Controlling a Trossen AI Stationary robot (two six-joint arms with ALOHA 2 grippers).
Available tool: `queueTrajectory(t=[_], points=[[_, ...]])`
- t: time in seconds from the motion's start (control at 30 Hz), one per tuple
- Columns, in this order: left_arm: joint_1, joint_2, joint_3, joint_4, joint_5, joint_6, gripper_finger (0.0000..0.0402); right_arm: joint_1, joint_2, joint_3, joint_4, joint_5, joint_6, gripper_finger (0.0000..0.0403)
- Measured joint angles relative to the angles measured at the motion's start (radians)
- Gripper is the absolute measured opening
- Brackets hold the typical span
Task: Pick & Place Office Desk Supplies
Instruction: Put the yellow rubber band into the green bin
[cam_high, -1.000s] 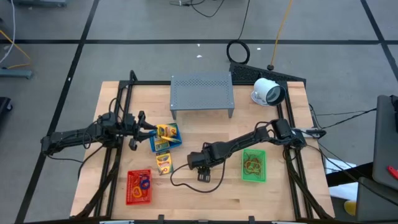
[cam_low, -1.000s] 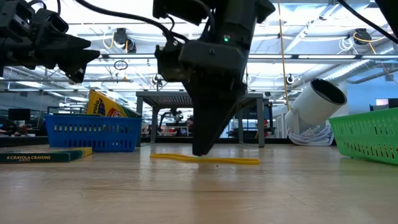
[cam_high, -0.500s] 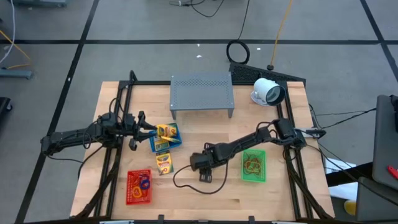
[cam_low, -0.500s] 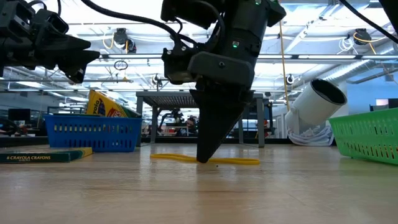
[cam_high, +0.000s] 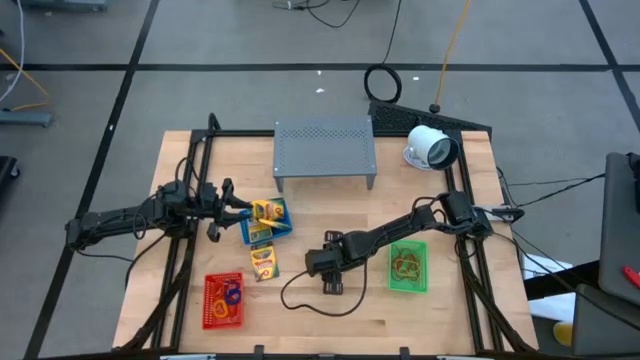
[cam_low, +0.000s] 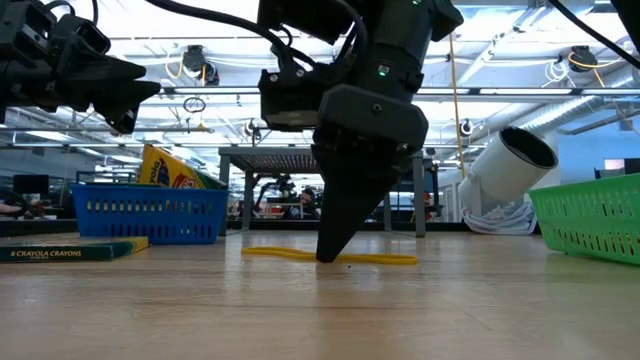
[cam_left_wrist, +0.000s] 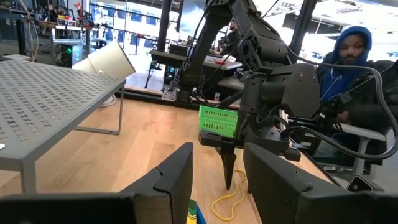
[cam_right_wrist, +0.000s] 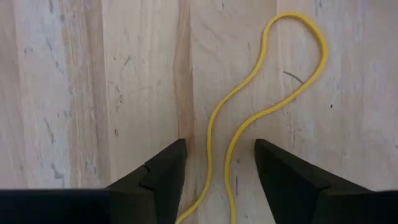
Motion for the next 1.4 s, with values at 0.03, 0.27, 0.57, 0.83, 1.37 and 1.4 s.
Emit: queueTrajectory(t=[0.03, 0.27, 0.57, 0.83, 1.37, 1.4], points=[[0.0, 0.0, 0.0, 0.0, 0.0, 0.0, 0.0152, 0.0, 0.0, 0.0, 0.001, -0.001, 0.001, 0.0177], [0.0, 0.0, 0.0, 0.0, 0.0, 0.0, 0.0152, 0.006, 0.0, 0.0, 0.024, -0.026, 0.011, 0.0099], [0.0, 0.0, 0.0, 0.001, -0.001, 0.0, 0.0152, 0.015, 0.0, -0.001, 0.091, -0.05, 0.021, 0.0005], [0.0, 0.0, 0.0, 0.001, -0.001, -0.001, 0.0152, 0.016, -0.023, -0.004, 0.094, -0.016, 0.074, 0.0001], [0.0, 0.0, 0.0, 0.001, -0.001, -0.007, 0.0152, 0.016, -0.301, -0.004, -0.133, 0.212, 0.164, 0.0], [0.0, 0.0, 0.0, 0.002, -0.001, -0.007, 0.0152, 0.019, -0.316, -0.004, -0.156, 0.219, 0.181, 0.0]])
